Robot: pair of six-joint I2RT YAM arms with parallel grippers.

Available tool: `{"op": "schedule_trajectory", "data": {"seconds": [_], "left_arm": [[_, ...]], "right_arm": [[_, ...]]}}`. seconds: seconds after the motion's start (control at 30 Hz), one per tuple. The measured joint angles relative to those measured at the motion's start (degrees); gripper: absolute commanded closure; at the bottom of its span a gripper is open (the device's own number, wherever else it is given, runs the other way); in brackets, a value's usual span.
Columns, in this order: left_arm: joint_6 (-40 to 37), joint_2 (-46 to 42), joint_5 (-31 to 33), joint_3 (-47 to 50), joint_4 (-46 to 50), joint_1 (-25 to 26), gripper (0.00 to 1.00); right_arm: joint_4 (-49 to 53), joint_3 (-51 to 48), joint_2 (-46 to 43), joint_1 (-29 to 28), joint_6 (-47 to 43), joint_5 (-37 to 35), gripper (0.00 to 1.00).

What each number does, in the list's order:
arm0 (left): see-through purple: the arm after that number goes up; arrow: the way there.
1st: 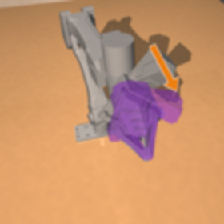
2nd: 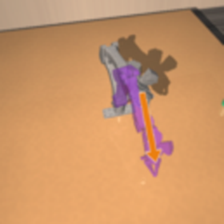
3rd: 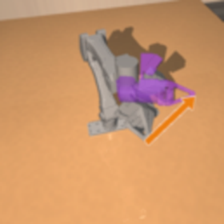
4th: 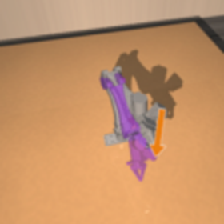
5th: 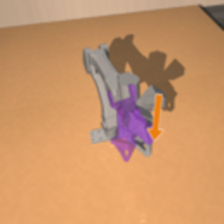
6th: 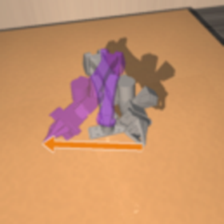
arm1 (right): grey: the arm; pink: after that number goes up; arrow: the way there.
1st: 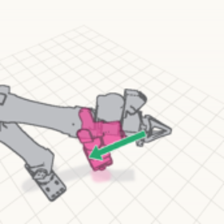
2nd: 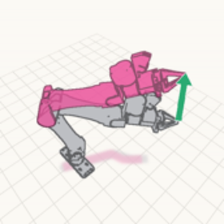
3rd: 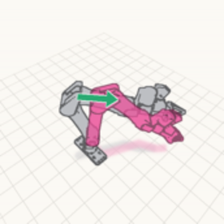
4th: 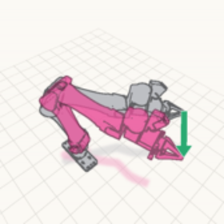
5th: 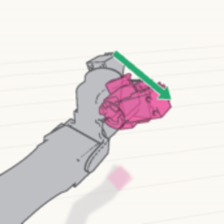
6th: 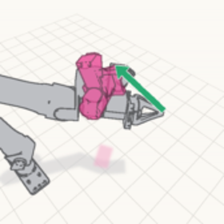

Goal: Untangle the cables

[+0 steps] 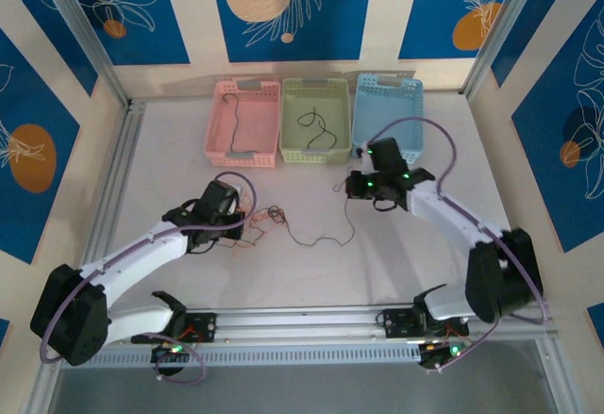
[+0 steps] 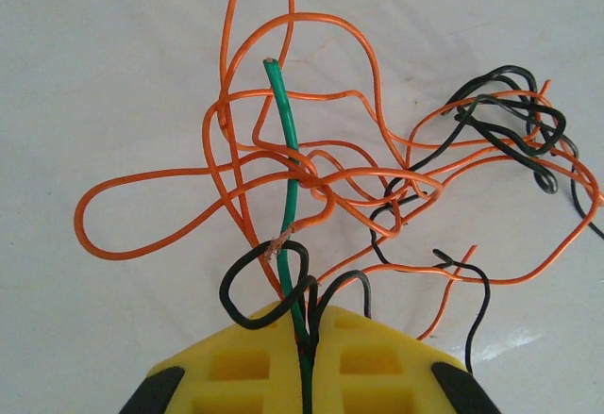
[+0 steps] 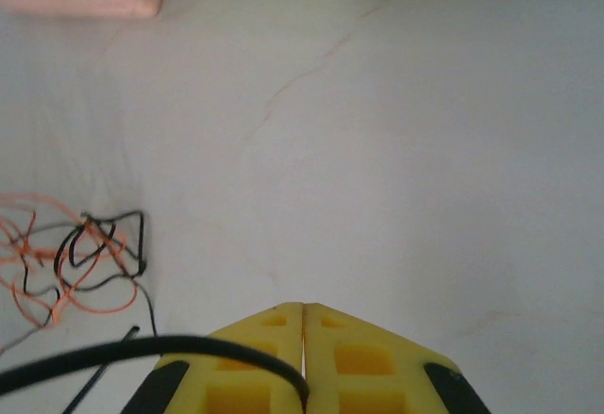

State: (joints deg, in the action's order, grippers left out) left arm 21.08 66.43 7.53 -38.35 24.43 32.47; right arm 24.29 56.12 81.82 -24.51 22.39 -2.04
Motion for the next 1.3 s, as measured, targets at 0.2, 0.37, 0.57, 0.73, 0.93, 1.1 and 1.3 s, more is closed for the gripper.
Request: {"op": "schedule_trajectory", "data": {"seconds": [0.2, 0.37, 0.57, 0.73, 0.93, 1.1, 1.3], "left_arm": [[0.02, -2.27, -0.02, 0.00, 0.11, 0.00, 1.00], [0.04, -4.00, -0.07, 0.00, 0.57, 0.00, 1.00], [0.02, -5.25, -0.70, -1.66, 2.86, 0.00, 1.00], [0.04, -5.11, -0.17, -2.12, 3.76, 0.00, 1.00], [0.24, -3.96, 1.05, -2.23, 4.46, 0.00, 1.00], [1.09, -3.82, 1.14, -2.21, 4.46, 0.00, 1.00], [1.16, -3.85, 1.60, -2.21, 4.63, 0.00, 1.00]], "right_arm": [[3.23, 9.09, 12.70, -8.28, -3.45, 4.20, 0.89], [2.89, 11.96, 20.11, -13.53, -2.64, 7.50, 0.85], [-1.60, 13.66, 27.23, -16.13, 0.39, 12.81, 0.78], [-5.25, 13.97, 30.16, -16.55, 3.34, 14.51, 0.73], [-10.40, 13.46, 30.27, -16.94, 6.29, 16.15, 0.61], [-13.11, 12.11, 30.34, -17.57, 7.80, 17.33, 0.61], [-15.10, 11.21, 30.67, -18.67, 8.92, 17.53, 0.70]]}}
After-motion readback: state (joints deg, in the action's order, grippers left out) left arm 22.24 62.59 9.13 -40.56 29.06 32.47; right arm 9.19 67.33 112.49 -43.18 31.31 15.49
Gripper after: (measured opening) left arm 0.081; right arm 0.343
